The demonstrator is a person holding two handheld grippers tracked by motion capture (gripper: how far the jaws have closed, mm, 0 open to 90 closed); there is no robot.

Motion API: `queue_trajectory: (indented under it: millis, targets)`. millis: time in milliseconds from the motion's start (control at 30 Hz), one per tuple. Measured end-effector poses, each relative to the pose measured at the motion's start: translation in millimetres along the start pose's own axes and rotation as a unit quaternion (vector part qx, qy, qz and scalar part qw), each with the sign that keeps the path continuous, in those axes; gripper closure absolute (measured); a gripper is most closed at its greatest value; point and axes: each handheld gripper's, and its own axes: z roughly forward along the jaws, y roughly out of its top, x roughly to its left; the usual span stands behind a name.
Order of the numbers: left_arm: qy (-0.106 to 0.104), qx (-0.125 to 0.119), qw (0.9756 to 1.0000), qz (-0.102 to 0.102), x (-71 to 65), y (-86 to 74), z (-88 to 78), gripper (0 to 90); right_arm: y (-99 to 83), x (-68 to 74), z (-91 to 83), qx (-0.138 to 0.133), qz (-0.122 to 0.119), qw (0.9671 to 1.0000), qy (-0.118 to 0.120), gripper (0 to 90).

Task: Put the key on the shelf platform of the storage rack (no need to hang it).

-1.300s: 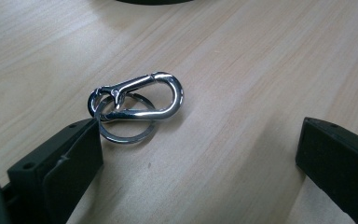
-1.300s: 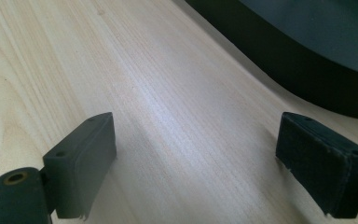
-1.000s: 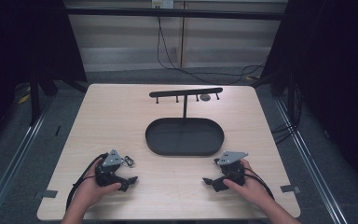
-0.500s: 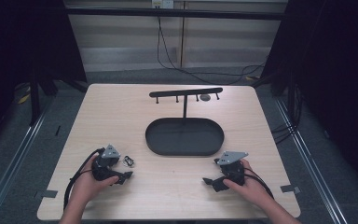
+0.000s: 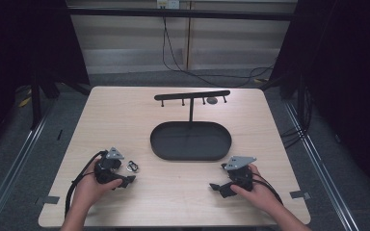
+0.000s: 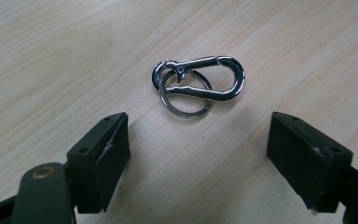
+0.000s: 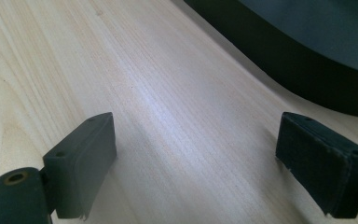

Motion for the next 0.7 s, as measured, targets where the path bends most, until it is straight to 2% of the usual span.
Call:
queue_trajectory:
  millis: [700]
  targets:
    - [-0.006, 0.007, 0.9999, -0.014, 2.8, 0.9, -2.2, 24.7, 0.0, -0.2, 0.1, -0.001, -0.001, 1.0000, 0.000, 11.5]
